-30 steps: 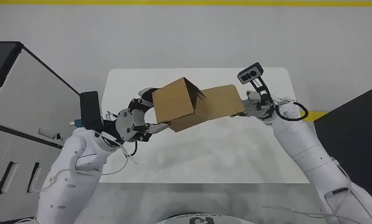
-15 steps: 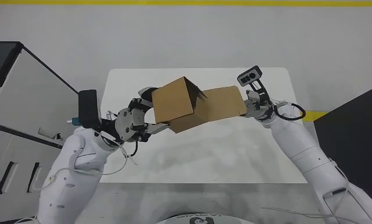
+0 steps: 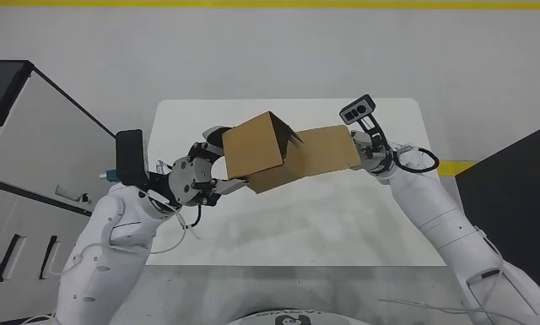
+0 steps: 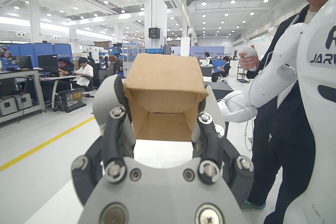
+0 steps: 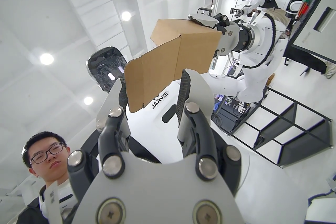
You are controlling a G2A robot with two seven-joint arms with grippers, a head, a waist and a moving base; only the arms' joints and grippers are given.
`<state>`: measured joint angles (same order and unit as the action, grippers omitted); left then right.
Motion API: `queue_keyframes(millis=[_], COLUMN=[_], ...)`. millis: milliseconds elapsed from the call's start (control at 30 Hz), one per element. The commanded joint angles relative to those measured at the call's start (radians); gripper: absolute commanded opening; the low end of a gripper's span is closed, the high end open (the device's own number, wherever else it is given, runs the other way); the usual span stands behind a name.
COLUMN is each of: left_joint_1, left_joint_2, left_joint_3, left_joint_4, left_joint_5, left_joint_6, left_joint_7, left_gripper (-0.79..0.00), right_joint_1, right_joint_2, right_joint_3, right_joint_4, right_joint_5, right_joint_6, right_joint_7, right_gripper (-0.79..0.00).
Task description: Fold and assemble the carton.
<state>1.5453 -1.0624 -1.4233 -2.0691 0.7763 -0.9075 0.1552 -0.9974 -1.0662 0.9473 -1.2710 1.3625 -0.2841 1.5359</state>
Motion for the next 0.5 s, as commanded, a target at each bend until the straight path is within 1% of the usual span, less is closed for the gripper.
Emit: queue_keyframes(millis=[0, 467], left_joint_1=[-0.002, -0.007], left_joint_2=[-0.001, -0.004], left_joint_3=[0.003, 0.006], left_joint_4=[0.002, 0.009], left_joint_5=[-0.001, 0.001], left_joint_6=[-0.001, -0.008], left_joint_7=[-0.001, -0.010], left_gripper=[-0.785, -0.785], right_joint_1=[0.001, 0.007], right_joint_2=[0.000, 0.005], right_joint_3=[-0.001, 0.001], right_joint_4=[-0.002, -0.029], right_joint_5=[-0.003, -0.033], right_joint_6=[0.000, 0.000], right_joint_7=[0.000, 0.000], right_gripper=[-0.397, -0.434])
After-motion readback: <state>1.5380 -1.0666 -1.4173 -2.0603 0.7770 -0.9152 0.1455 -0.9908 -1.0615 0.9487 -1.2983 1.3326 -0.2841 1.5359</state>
